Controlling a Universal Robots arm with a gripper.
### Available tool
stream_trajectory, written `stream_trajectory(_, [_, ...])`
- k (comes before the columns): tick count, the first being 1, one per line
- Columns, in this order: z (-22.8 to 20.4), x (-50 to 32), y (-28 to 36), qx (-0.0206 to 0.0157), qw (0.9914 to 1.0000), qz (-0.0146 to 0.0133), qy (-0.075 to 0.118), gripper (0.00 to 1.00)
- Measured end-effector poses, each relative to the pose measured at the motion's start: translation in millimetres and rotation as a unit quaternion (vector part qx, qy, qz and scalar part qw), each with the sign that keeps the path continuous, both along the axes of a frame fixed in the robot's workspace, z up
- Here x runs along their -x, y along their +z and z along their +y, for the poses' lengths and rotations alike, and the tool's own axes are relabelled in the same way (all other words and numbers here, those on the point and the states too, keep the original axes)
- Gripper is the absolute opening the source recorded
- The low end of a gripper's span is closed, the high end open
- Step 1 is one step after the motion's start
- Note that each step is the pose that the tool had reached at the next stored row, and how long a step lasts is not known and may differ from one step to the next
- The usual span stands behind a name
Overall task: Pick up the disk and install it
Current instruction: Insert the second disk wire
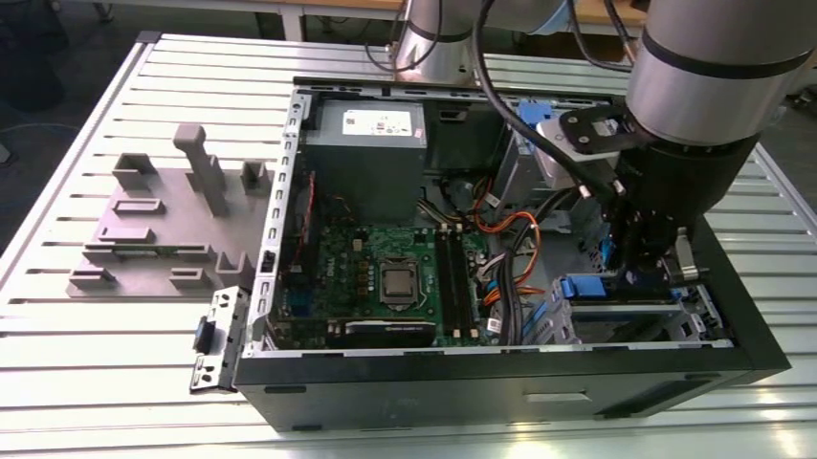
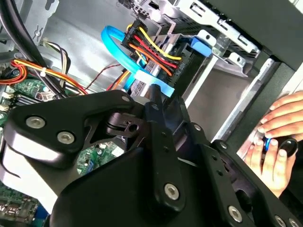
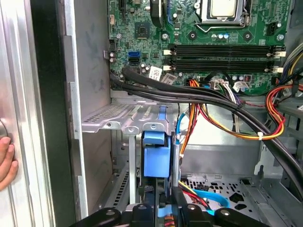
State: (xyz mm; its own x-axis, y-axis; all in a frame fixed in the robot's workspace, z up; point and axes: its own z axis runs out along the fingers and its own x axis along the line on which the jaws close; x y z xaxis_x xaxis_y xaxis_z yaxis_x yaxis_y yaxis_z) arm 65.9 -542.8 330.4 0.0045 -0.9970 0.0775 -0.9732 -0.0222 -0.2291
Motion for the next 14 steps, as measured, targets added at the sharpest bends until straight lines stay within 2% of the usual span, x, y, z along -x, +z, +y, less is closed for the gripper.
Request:
stream_trajectory(7, [0.0, 0.0, 11.5, 0.0, 1.0, 0.0007, 0.0, 0.28])
stream_trajectory(8, [0.0, 0.0, 12.3, 0.0, 1.0, 0.0008, 0.0, 0.22])
stream_trajectory(9, [0.0, 0.0, 12.8, 0.0, 1.0, 0.0009, 0.0, 0.22])
stream_trajectory(11, [0.0, -0.1, 12.9, -0.0001, 1.0, 0.0009, 0.0, 0.11])
stream_trajectory(14, [0.0, -0.1, 13.1, 0.0001, 1.0, 0.001, 0.0, 0.11])
